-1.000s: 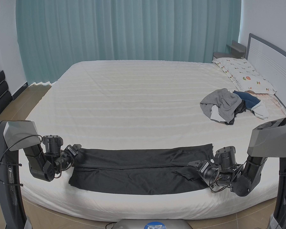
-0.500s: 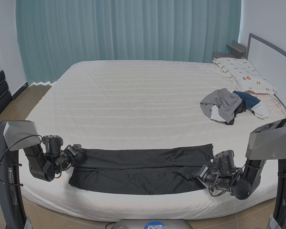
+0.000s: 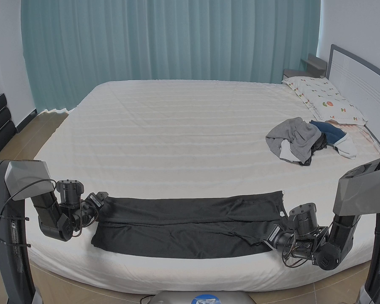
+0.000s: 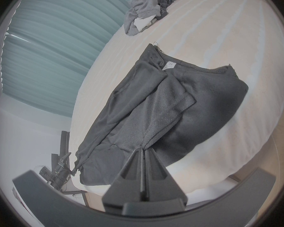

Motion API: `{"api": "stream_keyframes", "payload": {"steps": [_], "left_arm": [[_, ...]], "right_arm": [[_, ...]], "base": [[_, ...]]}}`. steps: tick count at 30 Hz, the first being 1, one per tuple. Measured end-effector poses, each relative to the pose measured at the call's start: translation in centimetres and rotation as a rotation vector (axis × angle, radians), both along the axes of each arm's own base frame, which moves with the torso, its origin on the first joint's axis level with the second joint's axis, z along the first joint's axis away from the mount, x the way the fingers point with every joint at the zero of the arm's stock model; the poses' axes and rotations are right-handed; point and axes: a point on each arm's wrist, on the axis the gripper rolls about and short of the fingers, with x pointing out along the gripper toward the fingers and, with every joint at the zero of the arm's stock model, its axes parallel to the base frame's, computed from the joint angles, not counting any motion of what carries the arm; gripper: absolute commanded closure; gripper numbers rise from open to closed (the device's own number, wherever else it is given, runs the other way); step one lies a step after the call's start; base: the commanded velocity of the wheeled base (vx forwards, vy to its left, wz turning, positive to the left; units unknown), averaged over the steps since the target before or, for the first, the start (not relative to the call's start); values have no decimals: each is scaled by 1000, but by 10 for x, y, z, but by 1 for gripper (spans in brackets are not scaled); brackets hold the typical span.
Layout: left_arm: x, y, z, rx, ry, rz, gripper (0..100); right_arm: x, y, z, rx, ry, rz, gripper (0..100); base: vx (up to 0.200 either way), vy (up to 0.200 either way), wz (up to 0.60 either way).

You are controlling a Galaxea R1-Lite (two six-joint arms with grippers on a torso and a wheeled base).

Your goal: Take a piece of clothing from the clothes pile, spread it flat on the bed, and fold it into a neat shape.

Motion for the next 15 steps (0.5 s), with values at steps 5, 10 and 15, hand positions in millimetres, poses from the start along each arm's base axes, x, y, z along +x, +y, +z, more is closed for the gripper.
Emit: {"api": "stream_keyframes", "payload": {"steps": [5, 10, 15], "left_arm": [[0, 0, 0, 1, -1, 0, 0], [0, 0, 0, 1, -2, -1, 0], [-1, -1, 0, 2, -1, -2, 0]], "right_arm": [[-3, 1, -2, -14, 7, 26, 0], [-4, 2, -3, -13, 6, 29, 0], [-5, 1, 4, 3, -35, 29, 0]], "base": [[0, 0, 0], [0, 0, 0], [0, 0, 0]]}}
